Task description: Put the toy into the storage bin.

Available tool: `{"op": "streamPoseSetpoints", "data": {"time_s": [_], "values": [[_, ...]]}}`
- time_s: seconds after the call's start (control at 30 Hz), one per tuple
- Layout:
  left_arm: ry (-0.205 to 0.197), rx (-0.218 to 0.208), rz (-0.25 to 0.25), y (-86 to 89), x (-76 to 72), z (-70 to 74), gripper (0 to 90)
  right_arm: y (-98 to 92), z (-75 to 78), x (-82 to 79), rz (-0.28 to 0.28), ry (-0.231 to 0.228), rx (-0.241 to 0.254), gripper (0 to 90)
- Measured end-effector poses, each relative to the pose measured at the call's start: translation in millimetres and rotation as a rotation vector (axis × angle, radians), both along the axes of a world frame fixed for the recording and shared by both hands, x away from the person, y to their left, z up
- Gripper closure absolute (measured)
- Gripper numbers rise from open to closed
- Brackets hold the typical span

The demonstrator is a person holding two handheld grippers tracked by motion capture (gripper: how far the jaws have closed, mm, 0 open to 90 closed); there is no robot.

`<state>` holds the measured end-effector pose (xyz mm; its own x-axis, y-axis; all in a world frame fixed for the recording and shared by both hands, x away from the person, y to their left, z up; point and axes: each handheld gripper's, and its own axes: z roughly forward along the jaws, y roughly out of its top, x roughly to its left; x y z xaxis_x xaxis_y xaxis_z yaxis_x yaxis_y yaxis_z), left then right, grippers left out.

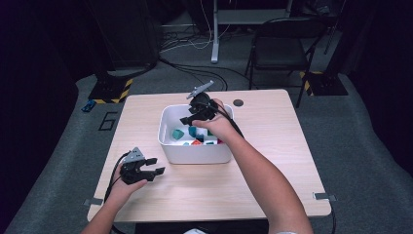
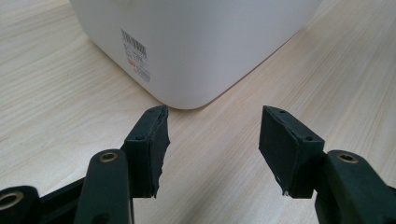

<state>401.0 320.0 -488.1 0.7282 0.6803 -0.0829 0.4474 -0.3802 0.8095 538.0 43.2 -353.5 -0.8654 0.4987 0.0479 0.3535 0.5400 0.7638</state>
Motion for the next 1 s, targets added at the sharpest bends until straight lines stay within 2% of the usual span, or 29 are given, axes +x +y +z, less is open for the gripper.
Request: {"op": "streamPoseSetpoints", "data": {"time_s": [0.2, 0.4, 0.6, 0.77, 0.87, 1.0], "values": [[0.010, -0.001, 0.003, 2.0, 0.4, 1.2, 42.3, -11.5, 14.3, -8.1, -0.017, -0.004, 0.025, 36.8], [0.013, -0.002, 0.006, 2.8, 0.8, 1.6, 42.3, -26.6, 25.7, -21.5, -0.002, -0.023, 0.038, 36.5], [0.008, -0.015, 0.023, 4.2, 1.3, 1.6, 42.3, -44.0, 34.3, -38.7, 0.004, -0.041, 0.022, 36.0], [0.009, -0.023, 0.032, 7.6, 1.9, 2.7, 42.3, -61.8, 35.4, -53.7, -0.009, -0.067, 0.031, 36.0], [0.012, -0.029, 0.038, 8.2, 3.0, 2.4, 42.3, -73.0, 32.8, -61.8, -0.014, -0.066, 0.034, 36.0], [0.011, -0.033, 0.046, 8.5, 3.9, 2.2, 42.3, -90.0, 29.3, -73.1, -0.048, -0.081, 0.057, 36.0]]}}
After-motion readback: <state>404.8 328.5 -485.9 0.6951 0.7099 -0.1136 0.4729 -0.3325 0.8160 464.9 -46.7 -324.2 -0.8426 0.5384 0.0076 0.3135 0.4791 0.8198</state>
